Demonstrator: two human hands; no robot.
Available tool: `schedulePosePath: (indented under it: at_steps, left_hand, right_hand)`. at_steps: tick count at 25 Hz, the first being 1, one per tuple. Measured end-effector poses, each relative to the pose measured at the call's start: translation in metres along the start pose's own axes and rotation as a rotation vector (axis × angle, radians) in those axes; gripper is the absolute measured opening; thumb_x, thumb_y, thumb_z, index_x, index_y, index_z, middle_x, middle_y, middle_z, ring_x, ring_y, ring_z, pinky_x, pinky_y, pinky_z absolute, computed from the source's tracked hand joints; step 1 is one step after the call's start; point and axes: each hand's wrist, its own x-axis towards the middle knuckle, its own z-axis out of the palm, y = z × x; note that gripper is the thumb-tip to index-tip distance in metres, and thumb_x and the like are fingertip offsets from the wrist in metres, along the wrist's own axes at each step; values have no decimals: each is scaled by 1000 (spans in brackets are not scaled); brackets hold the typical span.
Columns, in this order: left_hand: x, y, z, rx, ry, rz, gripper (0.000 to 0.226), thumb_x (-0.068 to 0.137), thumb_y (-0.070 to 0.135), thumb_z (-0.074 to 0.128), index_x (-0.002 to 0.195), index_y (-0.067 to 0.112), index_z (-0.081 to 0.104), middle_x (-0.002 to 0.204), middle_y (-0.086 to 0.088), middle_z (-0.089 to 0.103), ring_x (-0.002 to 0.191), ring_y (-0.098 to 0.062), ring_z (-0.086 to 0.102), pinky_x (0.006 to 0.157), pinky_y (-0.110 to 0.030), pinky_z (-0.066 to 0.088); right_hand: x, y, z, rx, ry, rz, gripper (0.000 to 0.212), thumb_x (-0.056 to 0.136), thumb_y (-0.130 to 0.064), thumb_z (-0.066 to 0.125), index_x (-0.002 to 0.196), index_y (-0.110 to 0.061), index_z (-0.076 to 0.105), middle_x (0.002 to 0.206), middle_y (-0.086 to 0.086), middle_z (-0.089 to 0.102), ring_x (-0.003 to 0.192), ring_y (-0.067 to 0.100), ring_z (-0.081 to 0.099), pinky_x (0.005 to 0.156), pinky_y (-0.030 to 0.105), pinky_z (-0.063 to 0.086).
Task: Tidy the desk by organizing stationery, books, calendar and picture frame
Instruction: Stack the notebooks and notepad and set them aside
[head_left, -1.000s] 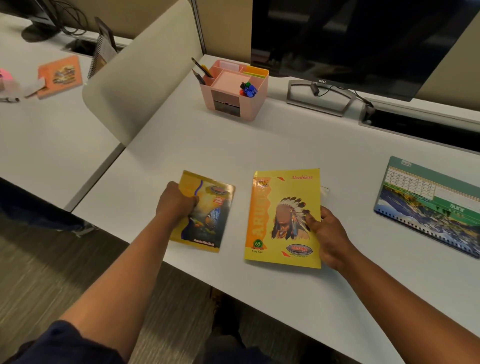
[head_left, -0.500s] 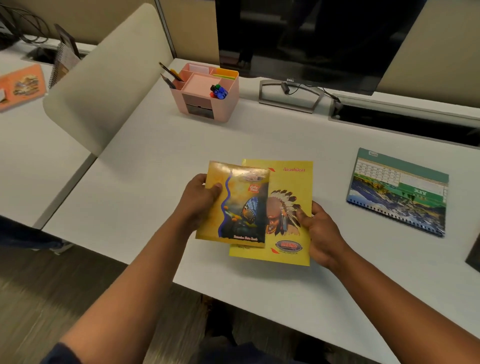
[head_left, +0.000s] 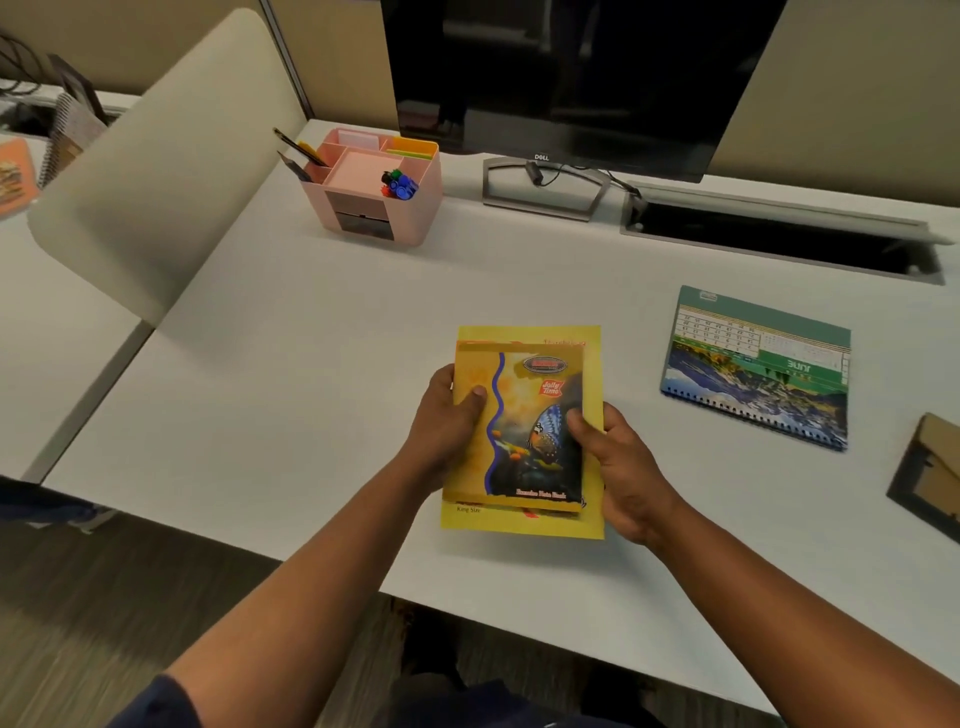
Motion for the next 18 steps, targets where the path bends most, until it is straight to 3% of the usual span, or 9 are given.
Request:
schedulePosePath:
  at_steps: [3,5,8,10,14,18]
  left_hand:
    - [2,4,6,-7,-40,47,33,103,37,53,134,28,47,126,3,63,103,-18,68,77,-34,60]
    - [4,6,12,7,-4,45,33,105,36,48,135,23,51,131,0,62,106,-15,66,83,-33,57]
    - [13,-2,12,315,153,35,44,102,33,52,143,16,48,145,-6,50,126,-24,53,103,-41,47]
    - [16,-10,13,483,136,-25,54,96,33,59,144,13,45,146,-10,47,131,-32,48,107,-46,44]
    - [16,-11,20,508,133,-63,33,92,24,63,120,8,53,117,-9,55,105,-29,57,84,-37,49]
    - [20,-4,24,416,134,-139,20,92,16,64,101,12,46,91,0,50,83,-17,50,68,-28,40]
  right_hand:
    - [0,-3,-10,-59,26,-7,32,94,-4,62,120,-22,58,114,9,74,98,31,73,75,49,61]
    - [2,-7,-20,-76,76,-36,32,93,0,62,116,-22,60,111,8,75,95,30,74,75,49,61]
    - [4,-11,-42,-96,167,-66,33,93,2,62,114,-23,62,109,7,75,98,32,73,84,55,58]
    - [6,-10,-57,-97,215,-62,32,93,2,62,113,-23,62,109,7,75,101,34,71,88,57,56]
    - [13,0,-71,-99,259,-32,31,93,2,62,114,-22,62,110,9,75,100,35,71,91,61,54]
    - [16,12,-73,-61,271,9,31,93,2,62,112,-23,61,112,10,74,97,32,72,88,57,56]
